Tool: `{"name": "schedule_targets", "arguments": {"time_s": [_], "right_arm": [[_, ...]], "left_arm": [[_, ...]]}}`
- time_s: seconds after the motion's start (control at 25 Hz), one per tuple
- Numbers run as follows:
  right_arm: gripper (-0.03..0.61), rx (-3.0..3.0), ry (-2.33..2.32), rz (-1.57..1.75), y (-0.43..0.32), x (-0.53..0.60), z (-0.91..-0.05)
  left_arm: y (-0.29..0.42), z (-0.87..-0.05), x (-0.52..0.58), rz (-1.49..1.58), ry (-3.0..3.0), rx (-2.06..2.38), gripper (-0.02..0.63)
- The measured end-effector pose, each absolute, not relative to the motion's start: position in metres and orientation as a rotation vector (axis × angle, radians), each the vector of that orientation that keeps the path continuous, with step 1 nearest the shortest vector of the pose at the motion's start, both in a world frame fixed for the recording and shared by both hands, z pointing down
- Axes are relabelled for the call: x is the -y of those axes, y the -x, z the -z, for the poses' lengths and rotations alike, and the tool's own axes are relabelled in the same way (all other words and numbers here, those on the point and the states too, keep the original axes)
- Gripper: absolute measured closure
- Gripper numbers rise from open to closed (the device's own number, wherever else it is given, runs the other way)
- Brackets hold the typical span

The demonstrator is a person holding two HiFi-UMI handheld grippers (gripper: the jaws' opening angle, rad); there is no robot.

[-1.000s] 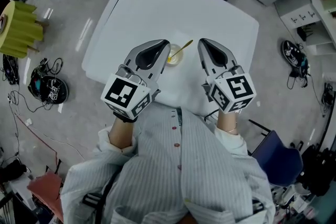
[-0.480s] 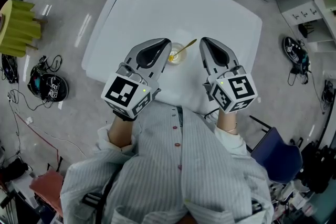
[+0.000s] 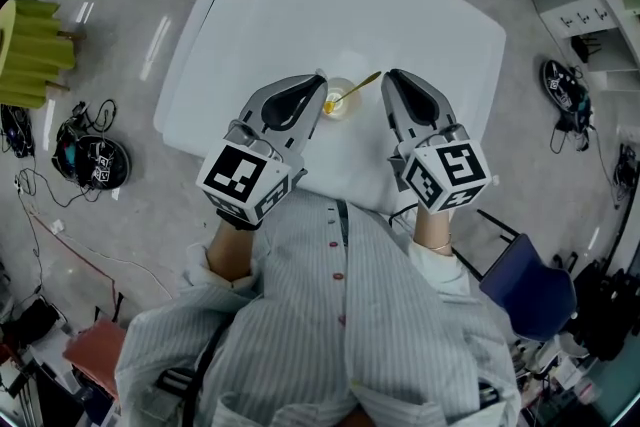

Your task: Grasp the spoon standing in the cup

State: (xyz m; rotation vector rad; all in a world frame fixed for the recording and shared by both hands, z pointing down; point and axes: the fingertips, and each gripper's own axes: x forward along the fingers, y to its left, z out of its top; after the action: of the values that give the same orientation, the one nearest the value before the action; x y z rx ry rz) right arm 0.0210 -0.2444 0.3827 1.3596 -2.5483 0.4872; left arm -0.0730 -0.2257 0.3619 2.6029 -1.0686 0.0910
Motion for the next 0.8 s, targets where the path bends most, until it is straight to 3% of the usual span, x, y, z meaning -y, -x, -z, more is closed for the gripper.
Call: {"name": "schedule_targets", "arguments": {"time_s": [0.36,0.8], "right_arm": [[0.563,2.49,-1.383,-0.58,-0.027,0.246,-0.416],[0.485,2.43,-1.335,-0.736,-0.023,0.241,-0.457]], "left_arm": [[0.072,-0.387,0.225,-0.137,-2.569,1.041,0.598],[0.075,-0.414,0.223,-0.178,-2.524,1.032,0.598]]}}
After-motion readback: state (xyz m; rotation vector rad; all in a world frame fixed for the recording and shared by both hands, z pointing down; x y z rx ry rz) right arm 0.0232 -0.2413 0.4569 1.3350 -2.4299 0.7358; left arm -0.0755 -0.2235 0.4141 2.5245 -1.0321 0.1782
